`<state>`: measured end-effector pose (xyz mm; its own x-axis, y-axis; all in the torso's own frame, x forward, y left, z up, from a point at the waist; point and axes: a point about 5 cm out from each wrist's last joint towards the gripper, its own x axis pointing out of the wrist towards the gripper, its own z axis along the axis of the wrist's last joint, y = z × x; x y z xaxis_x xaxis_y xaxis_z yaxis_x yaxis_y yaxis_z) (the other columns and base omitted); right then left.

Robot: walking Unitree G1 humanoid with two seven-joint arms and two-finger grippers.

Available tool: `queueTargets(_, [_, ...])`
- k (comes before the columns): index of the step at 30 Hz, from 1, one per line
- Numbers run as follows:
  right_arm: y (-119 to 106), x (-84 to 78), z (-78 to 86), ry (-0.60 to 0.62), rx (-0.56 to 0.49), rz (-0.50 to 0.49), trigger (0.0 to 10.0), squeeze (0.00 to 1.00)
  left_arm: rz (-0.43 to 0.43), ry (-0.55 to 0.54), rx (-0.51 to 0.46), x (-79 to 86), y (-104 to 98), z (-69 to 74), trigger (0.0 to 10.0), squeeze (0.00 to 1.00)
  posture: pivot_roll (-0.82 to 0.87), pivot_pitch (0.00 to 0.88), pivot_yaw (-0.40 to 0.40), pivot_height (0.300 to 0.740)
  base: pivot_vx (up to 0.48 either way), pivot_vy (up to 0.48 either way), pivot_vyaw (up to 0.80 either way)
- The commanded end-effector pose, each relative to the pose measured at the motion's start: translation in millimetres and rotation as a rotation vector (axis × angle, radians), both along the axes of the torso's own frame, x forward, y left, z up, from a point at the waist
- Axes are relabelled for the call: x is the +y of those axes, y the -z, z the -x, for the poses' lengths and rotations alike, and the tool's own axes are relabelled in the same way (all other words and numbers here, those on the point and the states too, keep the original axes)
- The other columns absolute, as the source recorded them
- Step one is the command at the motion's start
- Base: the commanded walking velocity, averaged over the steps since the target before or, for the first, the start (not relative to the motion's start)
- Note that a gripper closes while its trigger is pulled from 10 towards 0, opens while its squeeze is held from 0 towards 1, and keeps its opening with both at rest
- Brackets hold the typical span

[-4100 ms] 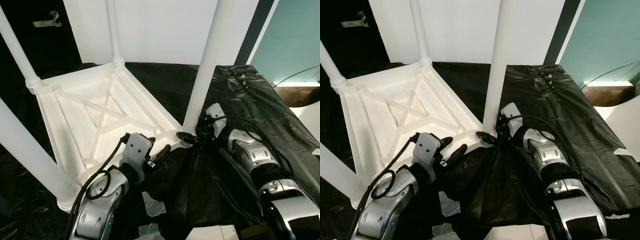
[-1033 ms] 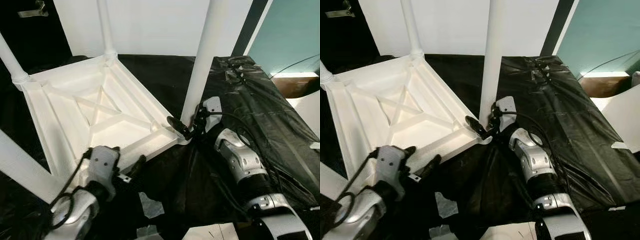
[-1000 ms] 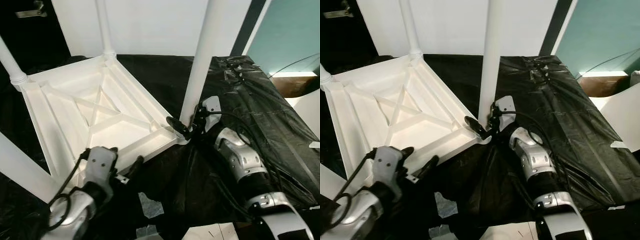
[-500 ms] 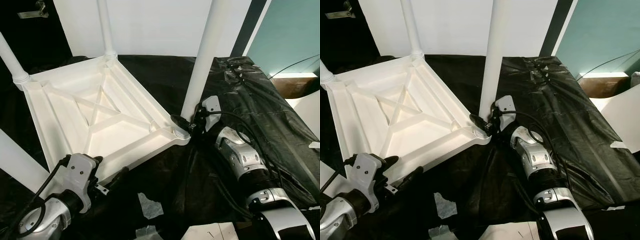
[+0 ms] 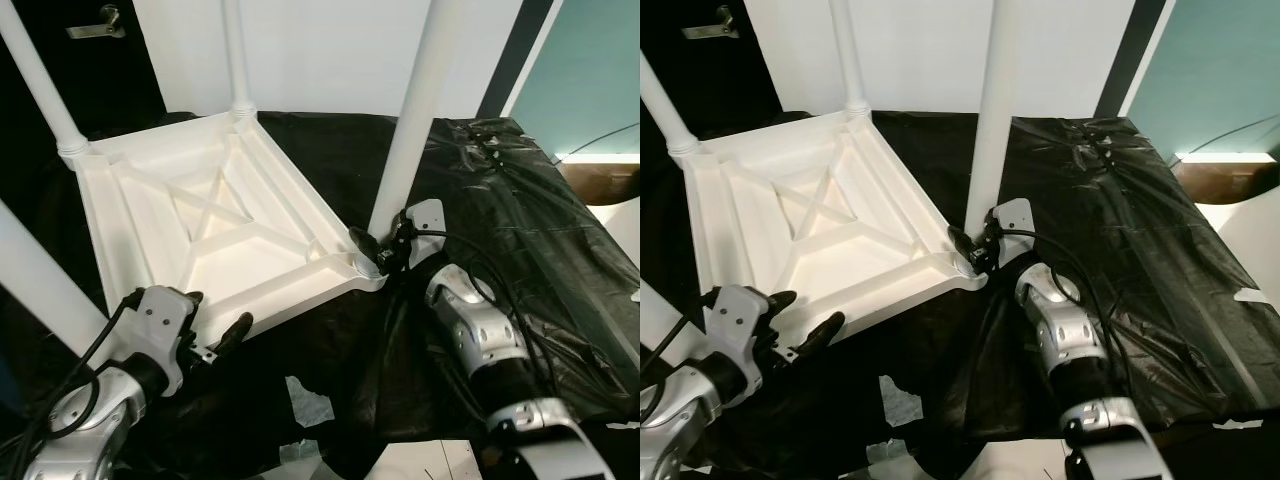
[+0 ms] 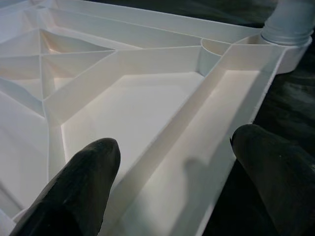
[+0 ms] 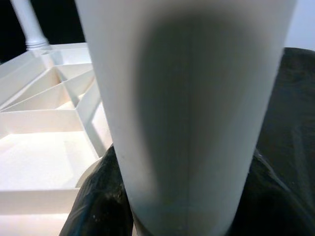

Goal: Building children table

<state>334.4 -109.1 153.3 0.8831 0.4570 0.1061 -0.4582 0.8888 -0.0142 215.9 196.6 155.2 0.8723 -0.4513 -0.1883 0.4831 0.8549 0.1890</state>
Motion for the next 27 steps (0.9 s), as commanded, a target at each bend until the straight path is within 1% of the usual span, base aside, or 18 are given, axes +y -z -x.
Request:
queueTargets(1, [3.8,-10.5,3.0,0.095,0.019,0.01,0.0,0.0,-0.022,-0.075,-0.025,1.9,2.2,-6.4,10.0,0.0,0.17,0.047,-0.057,0.74,0.0,0.0,0.0])
queueTargets(2, [3.8,-10.5,3.0,0.095,0.019,0.01,0.0,0.0,-0.022,-0.075,-0.025,1.9,2.2,-6.4,10.0,0.0,0.17,0.047,-0.057,0.74,0.0,0.0,0.0])
queueTargets(3, [7.8,-10.1,7.3,0.141,0.029,0.031,0.0,0.0,-0.027,-0.075,-0.029,1.5,3.5,-9.9,10.0,0.0,0.17,0.047,-0.056,0.74,0.0,0.0,0.0])
queueTargets(5, [7.8,-10.1,7.3,0.141,0.029,0.031,0.0,0.0,-0.027,-0.075,-0.029,1.5,3.5,-9.9,10.0,0.0,0.17,0.047,-0.056,0.74,0.0,0.0,0.0])
queueTargets(6, [13.1,-9.2,11.6,0.181,0.044,0.053,0.0,0.0,-0.03,-0.076,-0.031,1.8,4.7,-13.6,10.0,0.0,0.17,0.048,-0.057,0.74,0.0,0.0,0.0])
queueTargets(7, [13.1,-9.2,11.6,0.181,0.044,0.053,0.0,0.0,-0.03,-0.076,-0.031,1.8,4.7,-13.6,10.0,0.0,0.17,0.048,-0.057,0.74,0.0,0.0,0.0])
queueTargets(8, [18.0,-7.2,15.1,0.2,0.06,0.065,0.0,0.0,-0.031,-0.078,-0.033,2.1,5.6,-17.5,10.0,0.0,0.16,0.049,-0.057,0.74,0.0,0.0,0.0])
queueTargets(9, [18.0,-7.2,15.1,0.2,0.06,0.065,0.0,0.0,-0.031,-0.078,-0.033,2.1,5.6,-17.5,10.0,0.0,0.16,0.049,-0.057,0.74,0.0,0.0,0.0])
queueTargets(10, [20.9,-6.1,17.0,0.223,0.073,0.06,0.0,0.0,-0.027,-0.086,-0.036,2.5,6.1,-20.6,10.0,0.0,0.16,0.049,-0.054,0.74,0.0,0.0,0.0])
queueTargets(12, [20.9,-6.1,17.0,0.223,0.073,0.06,0.0,0.0,-0.027,-0.086,-0.036,2.5,6.1,-20.6,10.0,0.0,0.16,0.049,-0.054,0.74,0.0,0.0,0.0])
queueTargets(16, [20.5,-1.1,20.8,0.205,0.058,0.059,0.0,0.0,-0.035,-0.096,-0.041,3.7,7.5,-22.9,10.0,0.0,0.16,0.049,-0.054,0.74,0.0,0.0,0.0])
queueTargets(17, [19.5,0.5,23.9,0.201,0.053,0.061,0.0,0.0,-0.035,-0.102,-0.042,4.8,8.9,-23.6,10.0,0.0,0.17,0.053,-0.051,0.74,0.0,0.0,0.0])
queueTargets(18, [19.1,-0.1,27.8,0.196,0.048,0.06,0.0,0.0,-0.044,-0.106,-0.043,6.4,9.8,-23.7,10.0,0.0,0.17,0.055,-0.051,0.74,0.0,0.0,0.0])
queueTargets(20, [19.1,-0.1,27.8,0.196,0.048,0.06,0.0,0.0,-0.044,-0.106,-0.043,6.4,9.8,-23.7,10.0,0.0,0.17,0.055,-0.051,0.74,0.0,0.0,0.0])
queueTargets(22, [18.0,-5.5,36.4,0.202,0.04,0.058,0.0,0.0,-0.05,-0.109,-0.044,9.8,10.5,-23.4,10.0,0.0,0.17,0.056,-0.053,0.74,0.0,0.0,0.0])
queueTargets(27, [18.4,-8.2,39.5,0.197,0.039,0.064,0.0,0.0,-0.055,-0.108,-0.045,11.2,10.2,-22.8,10.0,0.0,0.17,0.059,-0.05,0.74,0.0,0.0,0.0])
